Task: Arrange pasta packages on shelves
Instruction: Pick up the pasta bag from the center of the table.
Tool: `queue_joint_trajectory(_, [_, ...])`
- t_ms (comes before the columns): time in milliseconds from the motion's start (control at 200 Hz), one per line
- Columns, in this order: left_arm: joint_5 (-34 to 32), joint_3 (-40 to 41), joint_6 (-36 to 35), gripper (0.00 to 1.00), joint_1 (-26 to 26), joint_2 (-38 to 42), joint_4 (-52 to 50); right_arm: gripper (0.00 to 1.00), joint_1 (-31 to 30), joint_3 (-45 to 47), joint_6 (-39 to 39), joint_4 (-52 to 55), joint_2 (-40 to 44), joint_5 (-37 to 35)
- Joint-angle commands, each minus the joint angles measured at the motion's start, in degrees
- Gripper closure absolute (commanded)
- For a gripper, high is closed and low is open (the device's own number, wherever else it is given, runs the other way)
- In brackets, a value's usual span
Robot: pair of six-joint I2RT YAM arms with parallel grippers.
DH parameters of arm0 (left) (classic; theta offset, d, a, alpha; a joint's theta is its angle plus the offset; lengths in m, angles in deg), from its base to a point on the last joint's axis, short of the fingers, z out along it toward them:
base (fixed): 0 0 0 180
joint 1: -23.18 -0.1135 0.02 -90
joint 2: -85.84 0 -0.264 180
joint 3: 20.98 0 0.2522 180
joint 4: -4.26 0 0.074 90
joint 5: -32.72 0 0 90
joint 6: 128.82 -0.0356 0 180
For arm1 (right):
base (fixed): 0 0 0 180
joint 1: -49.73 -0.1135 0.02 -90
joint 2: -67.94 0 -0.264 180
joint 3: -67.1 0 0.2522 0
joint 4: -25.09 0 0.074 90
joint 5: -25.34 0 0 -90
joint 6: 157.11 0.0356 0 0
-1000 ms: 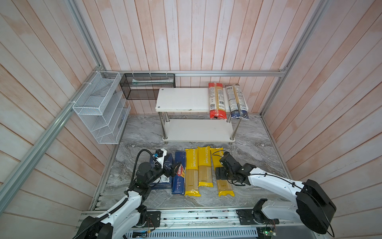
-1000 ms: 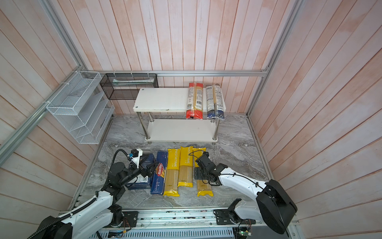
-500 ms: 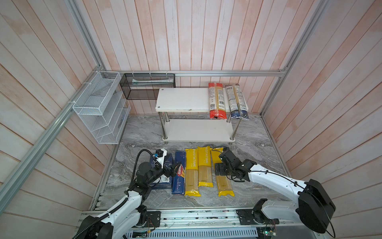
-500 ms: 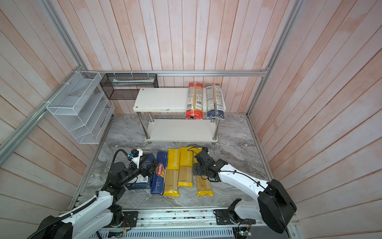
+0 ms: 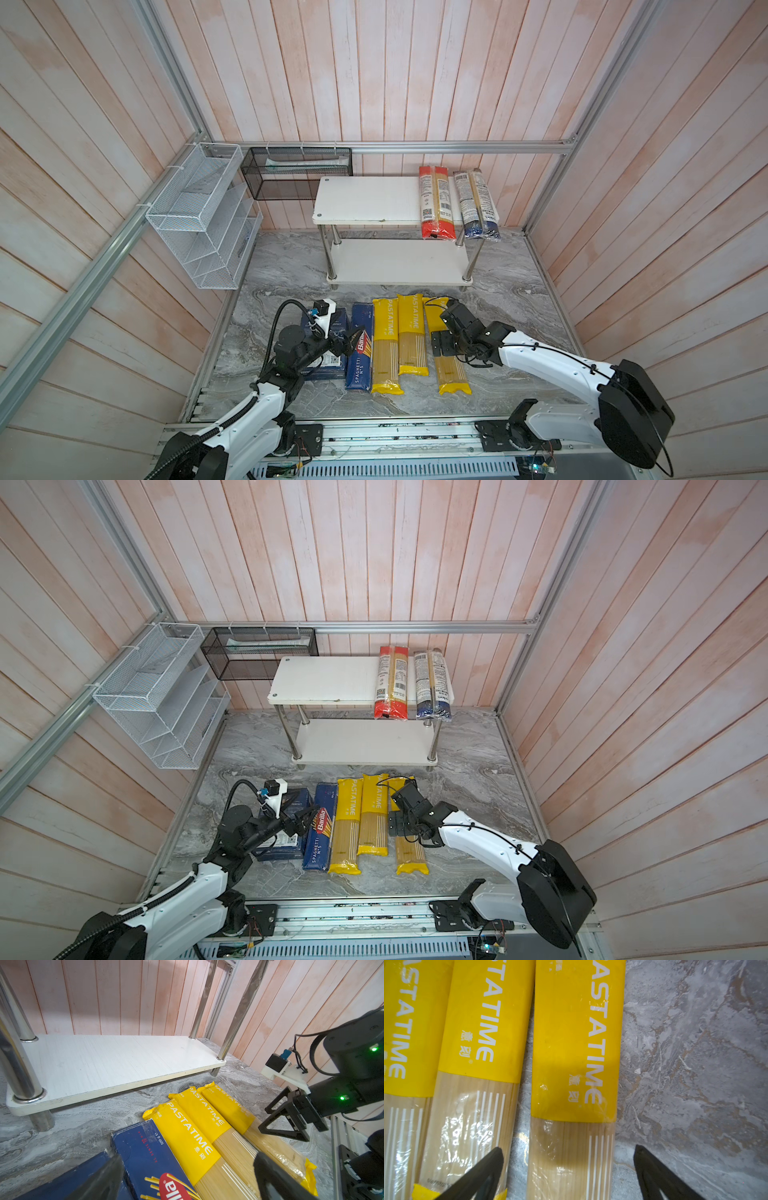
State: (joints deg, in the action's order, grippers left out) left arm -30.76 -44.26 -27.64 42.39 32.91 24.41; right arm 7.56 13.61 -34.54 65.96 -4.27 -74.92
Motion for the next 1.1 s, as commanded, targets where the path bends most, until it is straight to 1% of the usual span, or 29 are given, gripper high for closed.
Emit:
queue_joint_trajectory(0, [-0.05, 0.32, -0.63, 0.0, 0.29, 0.03, 0.88, 0.02, 0.34, 0.0, -1.47, 1.34, 1.55, -0.69])
queue_joint_trajectory(125, [0.27, -0.06, -0.73, 0.0, 0.39, -0.66, 0.63, 0.02, 0.34, 0.63, -0.99, -0.35, 2.68, -0.72])
queue_joint_trajectory(210, [0.37, -0.06, -0.66, 0.0, 0.4, -0.59, 0.8, 0.02, 0.34, 1.34, -1.24, -2.01, 2.48, 0.54])
queue_joint_trajectory(590, [0.31, -0.17, -0.77, 0.0, 0.41, -0.65, 0.39, 0.02, 0.25, -0.49, -3.57, 0.61, -0.47, 2.6])
queue_joint_trajectory(890, [0.57, -0.27, -0.59, 0.0, 0.46, -1.09, 0.66, 0.02, 0.12, 0.87, -1.11, 0.33, 2.84, 2.05])
queue_joint_trajectory(1095, [0.55, -0.64, -0.76, 0.0, 0.48, -1.63, 0.45, 0.02, 0.1, 0.57, -0.91, 1.02, 0.77, 1.51])
